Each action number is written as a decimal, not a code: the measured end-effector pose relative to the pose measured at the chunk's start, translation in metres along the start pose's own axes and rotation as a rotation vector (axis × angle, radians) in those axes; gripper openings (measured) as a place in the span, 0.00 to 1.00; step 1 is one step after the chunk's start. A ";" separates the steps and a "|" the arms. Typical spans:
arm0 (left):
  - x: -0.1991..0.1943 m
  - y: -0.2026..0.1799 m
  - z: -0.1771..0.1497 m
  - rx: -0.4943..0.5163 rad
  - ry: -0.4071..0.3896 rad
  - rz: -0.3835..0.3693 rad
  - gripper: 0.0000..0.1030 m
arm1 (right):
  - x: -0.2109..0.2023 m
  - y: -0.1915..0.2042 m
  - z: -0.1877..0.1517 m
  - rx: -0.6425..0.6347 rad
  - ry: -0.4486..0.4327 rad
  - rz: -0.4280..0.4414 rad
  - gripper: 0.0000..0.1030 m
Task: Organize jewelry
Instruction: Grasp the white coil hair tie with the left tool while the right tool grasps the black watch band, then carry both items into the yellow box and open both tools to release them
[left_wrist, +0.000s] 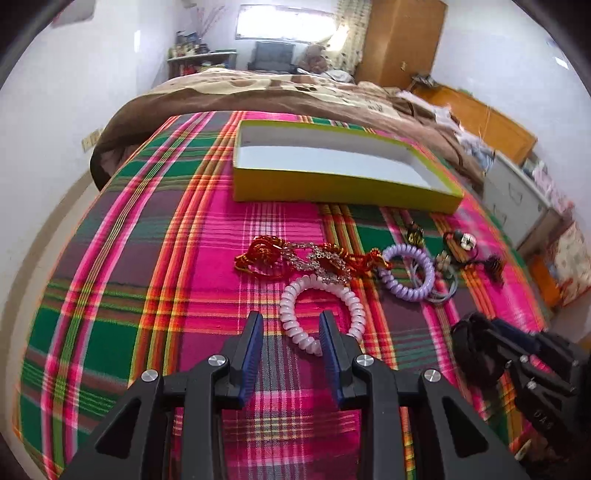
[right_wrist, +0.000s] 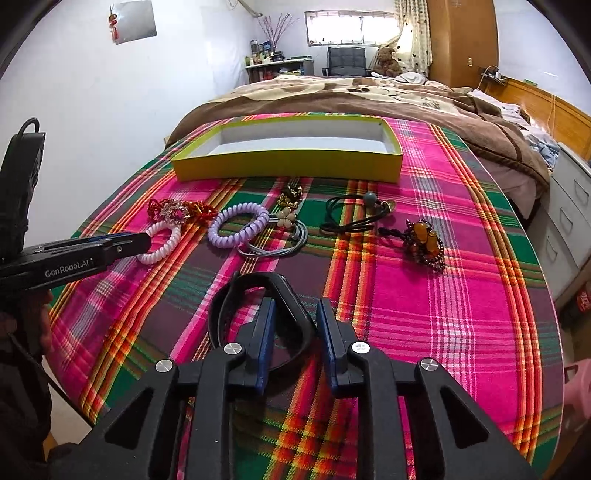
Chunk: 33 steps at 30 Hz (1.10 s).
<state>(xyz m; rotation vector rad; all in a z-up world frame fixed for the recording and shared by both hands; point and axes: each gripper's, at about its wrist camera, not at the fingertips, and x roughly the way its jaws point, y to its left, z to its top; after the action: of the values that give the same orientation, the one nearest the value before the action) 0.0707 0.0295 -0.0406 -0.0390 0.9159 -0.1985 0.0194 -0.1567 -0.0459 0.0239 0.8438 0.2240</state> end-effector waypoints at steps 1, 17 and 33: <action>0.001 -0.001 0.001 0.009 0.001 0.002 0.30 | 0.000 0.000 0.000 -0.001 0.001 0.001 0.23; 0.001 -0.006 -0.001 0.055 -0.004 0.048 0.09 | 0.005 -0.002 0.004 0.010 0.010 0.007 0.14; -0.028 -0.006 0.004 0.051 -0.070 0.006 0.09 | -0.010 -0.010 0.012 0.058 -0.044 -0.002 0.12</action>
<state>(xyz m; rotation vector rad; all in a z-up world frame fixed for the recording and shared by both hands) 0.0568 0.0289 -0.0153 0.0044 0.8412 -0.2133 0.0240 -0.1674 -0.0316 0.0819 0.8068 0.1959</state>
